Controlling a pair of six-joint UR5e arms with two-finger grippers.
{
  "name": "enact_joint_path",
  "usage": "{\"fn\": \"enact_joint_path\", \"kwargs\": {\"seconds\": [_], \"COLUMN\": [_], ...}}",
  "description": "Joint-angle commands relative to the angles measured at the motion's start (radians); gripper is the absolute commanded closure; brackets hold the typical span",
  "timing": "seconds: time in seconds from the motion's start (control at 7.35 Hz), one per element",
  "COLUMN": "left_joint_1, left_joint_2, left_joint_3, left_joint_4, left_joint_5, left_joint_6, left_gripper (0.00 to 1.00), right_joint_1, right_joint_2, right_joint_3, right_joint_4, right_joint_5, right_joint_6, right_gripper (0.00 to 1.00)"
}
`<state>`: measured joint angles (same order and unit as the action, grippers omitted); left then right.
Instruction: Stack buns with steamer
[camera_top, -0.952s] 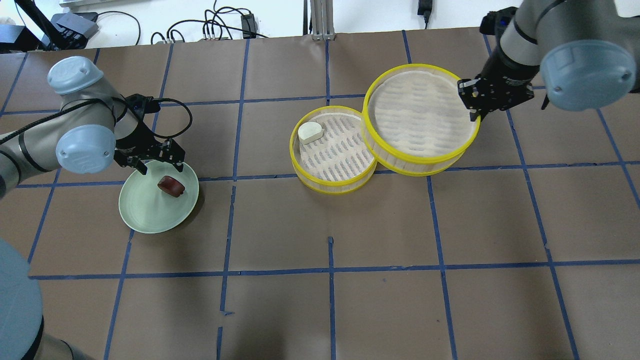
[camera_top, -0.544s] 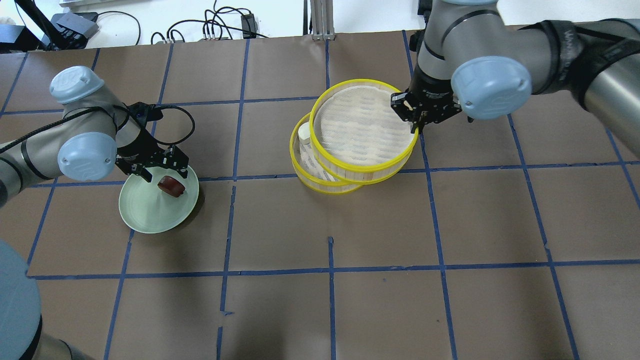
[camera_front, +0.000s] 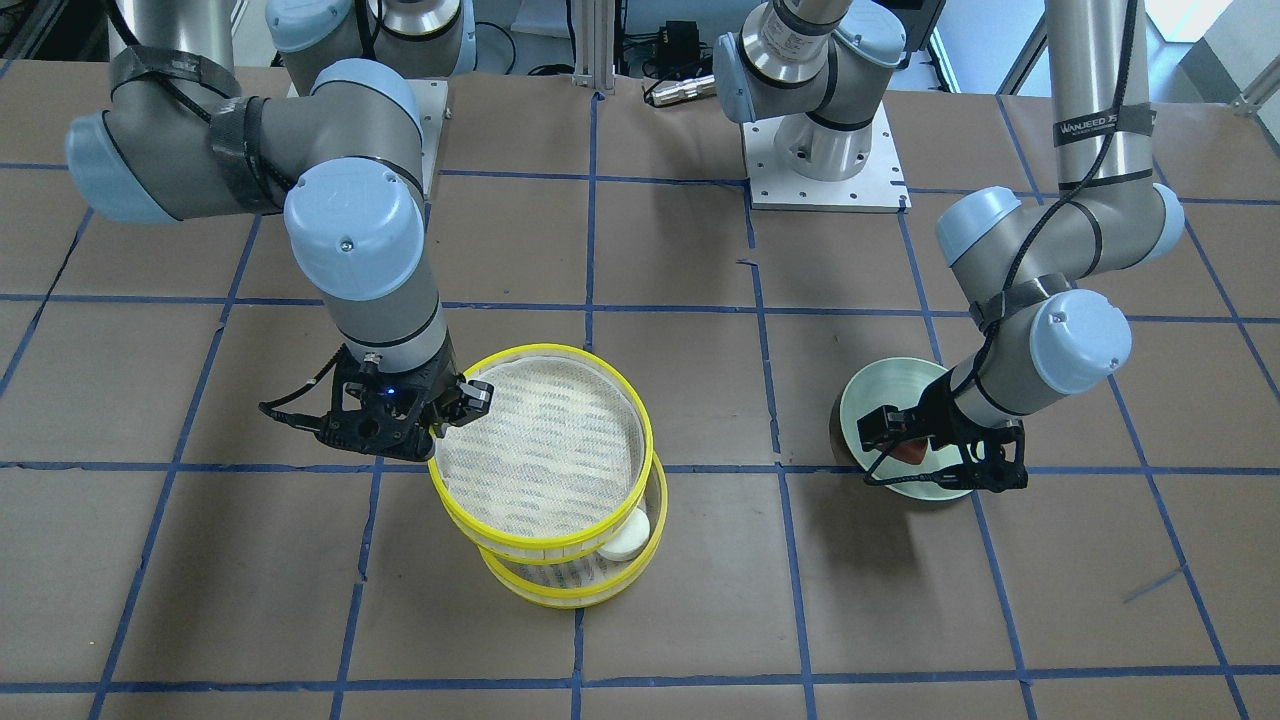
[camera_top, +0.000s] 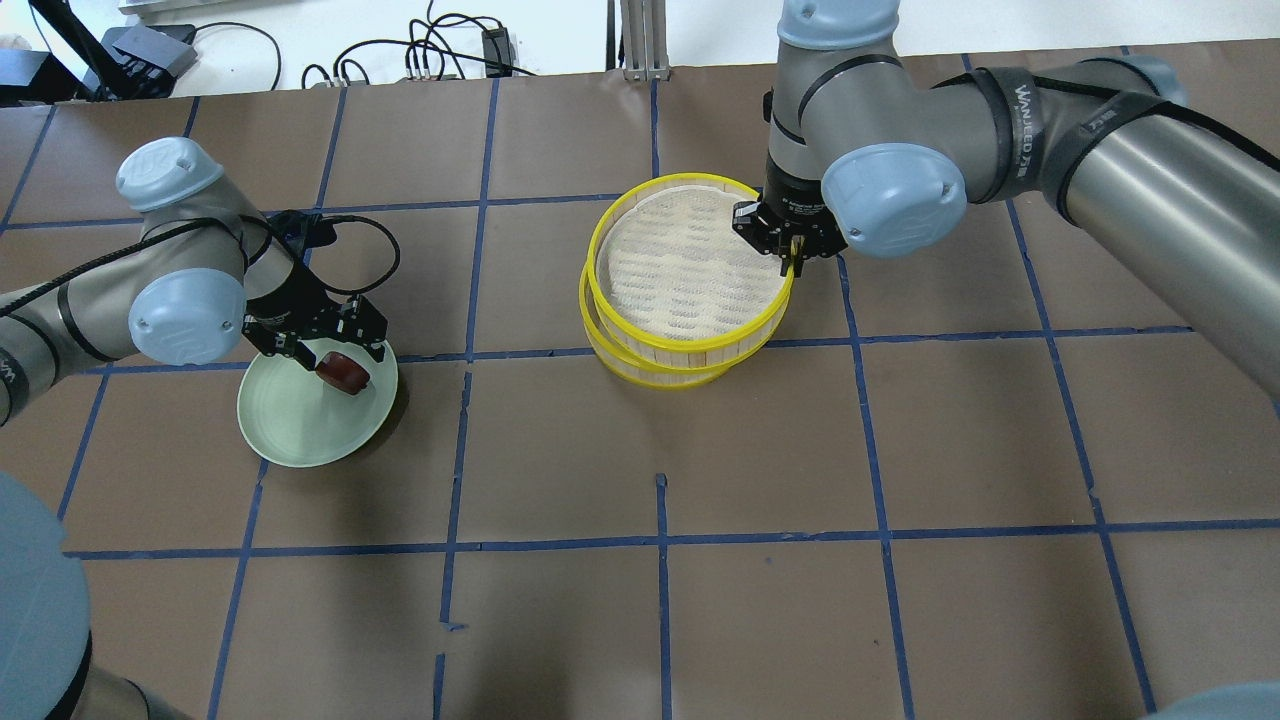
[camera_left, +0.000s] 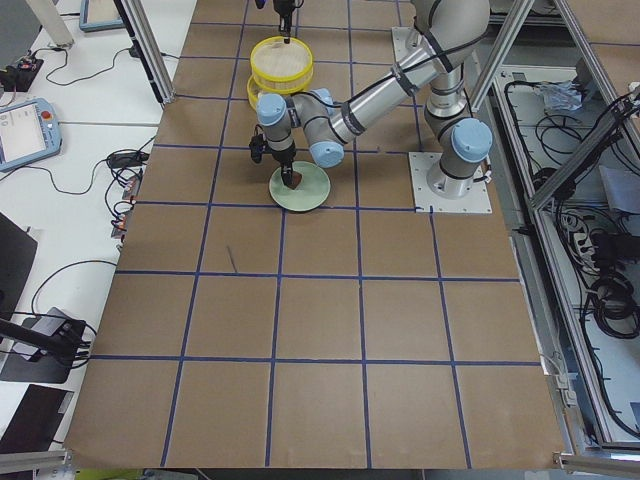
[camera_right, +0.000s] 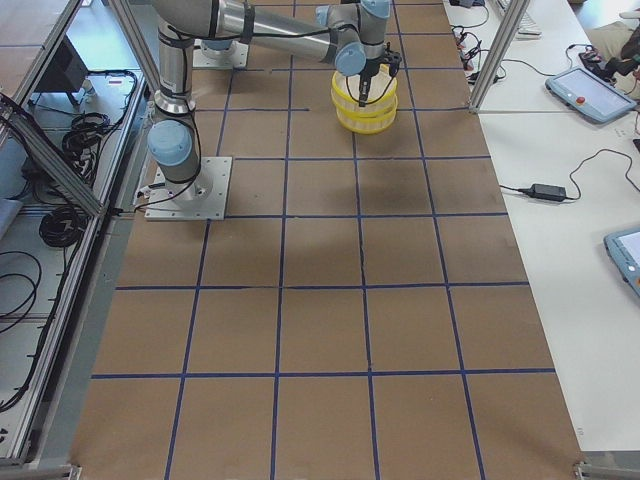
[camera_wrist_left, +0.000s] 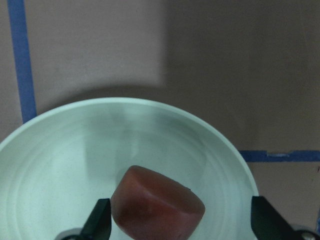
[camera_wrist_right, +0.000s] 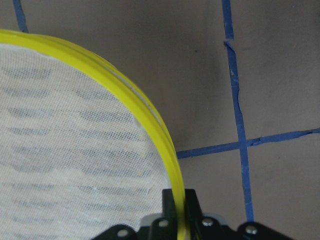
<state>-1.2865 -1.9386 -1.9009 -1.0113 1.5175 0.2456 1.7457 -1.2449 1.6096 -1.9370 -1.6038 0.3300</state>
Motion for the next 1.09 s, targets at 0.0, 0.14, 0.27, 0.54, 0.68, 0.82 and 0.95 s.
{"fn": "enact_joint_path", "kwargs": {"seconds": [0.0,0.14,0.27,0.54,0.68,0.82,0.95], "left_joint_1": [-0.001,-0.001,-0.001,-0.005,-0.005,-0.007,-0.011], "left_joint_2": [-0.007,-0.005,0.009,0.036,0.059,0.070,0.070], "left_joint_3": [0.006,0.008,0.014,0.046,0.090,0.136,0.149], "left_joint_4": [0.003,0.003,0.003,-0.010,-0.082,-0.160,-0.176], "left_joint_5": [0.007,0.010,0.009,0.009,0.007,0.006,0.004], "left_joint_6": [-0.003,0.000,0.007,0.006,0.003,-0.005,-0.021], "left_gripper": [0.64,0.84,0.99,1.00,1.00,1.00,1.00], "right_joint_1": [0.003,0.003,0.005,0.006,0.006,0.006,0.006], "right_joint_2": [0.008,0.010,0.018,0.037,0.042,0.042,0.042], "right_joint_3": [0.000,0.003,0.001,0.000,0.000,0.001,0.001], "right_joint_4": [-0.019,-0.025,-0.025,-0.040,-0.069,-0.069,-0.069], "right_joint_5": [0.004,0.025,0.045,0.044,0.036,0.033,0.033], "right_joint_6": [0.008,0.008,0.011,0.014,0.012,0.012,0.014], "right_gripper": [0.95,0.94,0.95,0.94,0.93,0.93,0.93]}}
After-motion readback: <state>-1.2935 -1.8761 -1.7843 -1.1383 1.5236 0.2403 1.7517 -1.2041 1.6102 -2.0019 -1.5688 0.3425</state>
